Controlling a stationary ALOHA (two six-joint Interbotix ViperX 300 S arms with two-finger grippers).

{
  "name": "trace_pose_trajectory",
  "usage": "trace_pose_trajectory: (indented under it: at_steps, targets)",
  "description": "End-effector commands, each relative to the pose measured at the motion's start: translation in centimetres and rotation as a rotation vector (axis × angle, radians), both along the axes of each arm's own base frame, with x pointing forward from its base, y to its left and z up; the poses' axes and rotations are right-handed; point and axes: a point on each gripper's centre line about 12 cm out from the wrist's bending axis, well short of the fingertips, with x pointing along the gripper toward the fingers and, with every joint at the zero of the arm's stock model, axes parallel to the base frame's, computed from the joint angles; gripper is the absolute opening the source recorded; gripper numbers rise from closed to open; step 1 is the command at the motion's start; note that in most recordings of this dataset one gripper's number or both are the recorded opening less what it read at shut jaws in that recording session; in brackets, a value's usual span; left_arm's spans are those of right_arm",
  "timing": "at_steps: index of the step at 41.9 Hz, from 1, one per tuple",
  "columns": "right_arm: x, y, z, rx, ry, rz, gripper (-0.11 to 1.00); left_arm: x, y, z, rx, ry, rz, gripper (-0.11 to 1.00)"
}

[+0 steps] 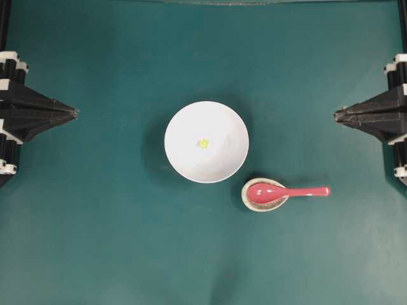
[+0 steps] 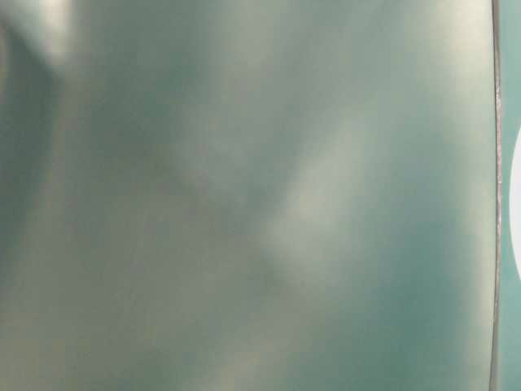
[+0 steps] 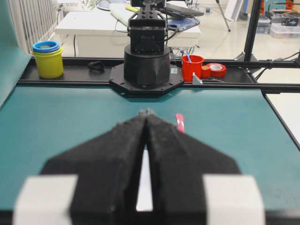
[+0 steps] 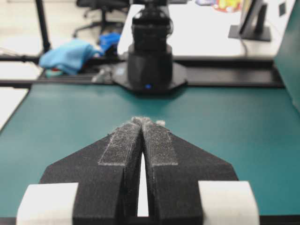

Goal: Scoop the yellow hexagonal prism block from the bowl with a spoon using the right arm.

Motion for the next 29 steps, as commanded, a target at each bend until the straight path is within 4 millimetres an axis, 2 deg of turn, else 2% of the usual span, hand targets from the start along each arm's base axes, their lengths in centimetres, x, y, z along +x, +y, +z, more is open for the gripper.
trace_pose_trajectory:
  at_steps: [1, 10, 24, 28, 29]
  targets:
    - [0.16, -0.32, 1.0, -0.023, -0.026, -0.018, 0.0, 0.21, 0.0, 1.05, 0.012, -0.028, 0.0, 0.0]
    - [0.39, -0.33, 1.5, -0.037, -0.001, -0.019, 0.0, 0.21, -0.04, 1.34, 0.009, -0.035, -0.002, 0.0]
    - [0.45, -0.33, 1.14, -0.032, 0.033, -0.018, 0.01, 0.2, -0.01, 1.24, 0.003, -0.031, -0.001, 0.0]
    - [0.53, -0.34, 1.03, -0.021, 0.039, -0.018, 0.08, 0.23, -0.04, 1.22, 0.001, -0.031, -0.003, 0.0]
    - [0.57, -0.35, 0.85, -0.016, 0.043, -0.018, 0.13, 0.23, -0.01, 1.21, 0.0, -0.029, -0.002, 0.0]
